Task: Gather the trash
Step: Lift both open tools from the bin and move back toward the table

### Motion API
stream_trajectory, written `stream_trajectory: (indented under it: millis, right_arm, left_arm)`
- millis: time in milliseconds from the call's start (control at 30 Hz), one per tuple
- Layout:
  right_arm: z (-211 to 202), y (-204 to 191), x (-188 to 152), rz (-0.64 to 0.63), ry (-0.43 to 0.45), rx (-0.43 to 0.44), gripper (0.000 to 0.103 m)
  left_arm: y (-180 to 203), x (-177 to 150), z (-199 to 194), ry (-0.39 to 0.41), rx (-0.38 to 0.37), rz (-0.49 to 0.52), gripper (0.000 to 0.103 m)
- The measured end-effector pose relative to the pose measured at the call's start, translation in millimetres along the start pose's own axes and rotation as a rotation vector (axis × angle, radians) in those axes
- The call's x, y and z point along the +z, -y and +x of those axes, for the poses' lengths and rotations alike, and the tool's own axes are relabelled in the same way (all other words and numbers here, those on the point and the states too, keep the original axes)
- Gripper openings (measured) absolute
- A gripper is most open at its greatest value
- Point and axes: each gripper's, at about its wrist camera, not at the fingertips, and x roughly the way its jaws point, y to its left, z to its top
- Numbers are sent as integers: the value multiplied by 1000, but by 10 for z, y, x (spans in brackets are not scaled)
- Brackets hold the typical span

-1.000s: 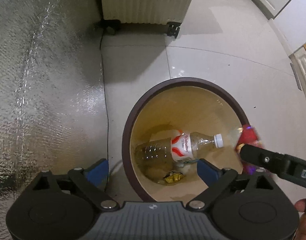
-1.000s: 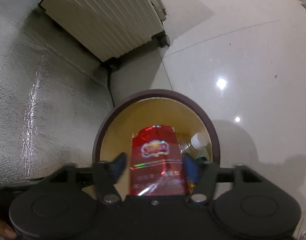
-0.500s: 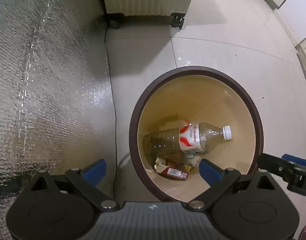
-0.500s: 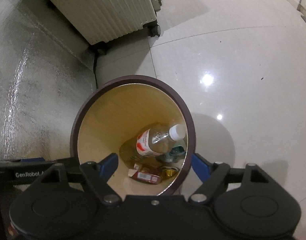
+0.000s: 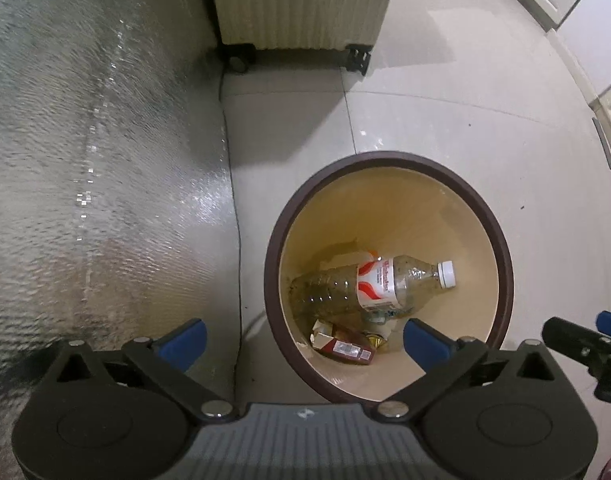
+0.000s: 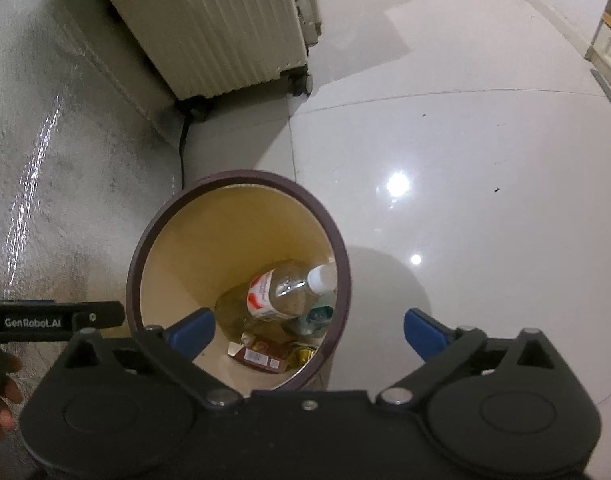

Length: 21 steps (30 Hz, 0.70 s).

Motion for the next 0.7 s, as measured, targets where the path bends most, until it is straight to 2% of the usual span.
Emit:
stream_trajectory:
  millis: [233, 700]
  right_arm:
    - [-225, 21, -67, -18, 40, -49, 103]
    - [-831, 1, -318, -21, 121, -70, 103]
  left_arm:
    - [36, -133, -277, 41, -2, 21, 103]
    - [47, -509, -971, 151, 36, 15, 103]
